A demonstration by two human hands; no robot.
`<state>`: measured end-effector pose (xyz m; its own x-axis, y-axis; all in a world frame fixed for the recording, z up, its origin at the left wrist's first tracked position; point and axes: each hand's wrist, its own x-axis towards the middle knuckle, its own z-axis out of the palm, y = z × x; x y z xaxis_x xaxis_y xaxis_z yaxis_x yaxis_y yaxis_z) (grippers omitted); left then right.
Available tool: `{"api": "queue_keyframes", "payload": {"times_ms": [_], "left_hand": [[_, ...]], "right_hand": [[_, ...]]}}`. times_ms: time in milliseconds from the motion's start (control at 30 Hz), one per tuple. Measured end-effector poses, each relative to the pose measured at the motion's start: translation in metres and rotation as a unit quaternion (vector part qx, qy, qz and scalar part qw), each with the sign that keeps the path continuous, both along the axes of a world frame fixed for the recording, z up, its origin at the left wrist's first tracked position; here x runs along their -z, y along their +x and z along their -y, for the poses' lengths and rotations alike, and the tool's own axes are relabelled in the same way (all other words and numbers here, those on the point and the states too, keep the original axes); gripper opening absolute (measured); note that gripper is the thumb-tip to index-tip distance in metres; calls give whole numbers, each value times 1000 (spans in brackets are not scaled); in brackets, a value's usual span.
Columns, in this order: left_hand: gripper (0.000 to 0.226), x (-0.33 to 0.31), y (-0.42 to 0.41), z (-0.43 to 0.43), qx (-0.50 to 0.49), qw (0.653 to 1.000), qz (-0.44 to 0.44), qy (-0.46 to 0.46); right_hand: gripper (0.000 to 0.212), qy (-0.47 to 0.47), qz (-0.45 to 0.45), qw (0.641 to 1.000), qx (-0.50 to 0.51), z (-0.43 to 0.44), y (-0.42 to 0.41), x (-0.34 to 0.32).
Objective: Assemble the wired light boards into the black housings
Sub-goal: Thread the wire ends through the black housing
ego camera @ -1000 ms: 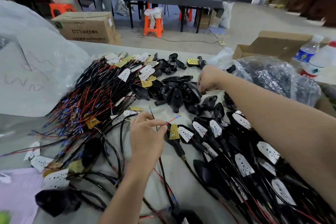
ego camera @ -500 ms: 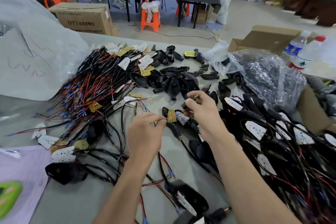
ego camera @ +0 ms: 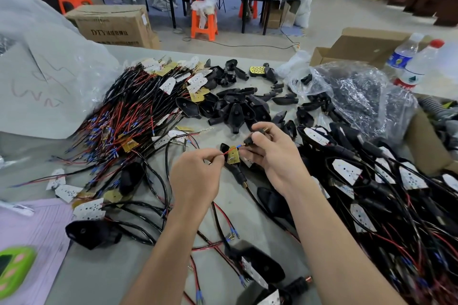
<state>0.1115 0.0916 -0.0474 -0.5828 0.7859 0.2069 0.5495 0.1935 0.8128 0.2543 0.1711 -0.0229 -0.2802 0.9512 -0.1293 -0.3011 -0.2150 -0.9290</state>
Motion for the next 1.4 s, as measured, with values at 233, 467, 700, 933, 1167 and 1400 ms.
{"api": "queue_keyframes", "payload": {"times_ms": [233,467,700,933,1167,1400], "left_hand": [[7,-3,12,-1,18,999,35,33],[61,5,8,6,15,994,68,80],[23,16,4,8,24,993,113,32],[12,11,11,0,8,999,-27,42],[25,4,2,-3,66,965,249,40],[39,-18,-15,-28,193,863,467,15]], "right_hand": [[17,29,16,999,5,10,-10,9],[15,-22,-51,998,19,15,-13,12],[14,-20,-61,998,3,13,-7,10],[10,3,52,999,-18,21,-9,12],[32,-30,36,999,-8,18,0,2],[32,-7,101,993,-52,24,1,0]]}}
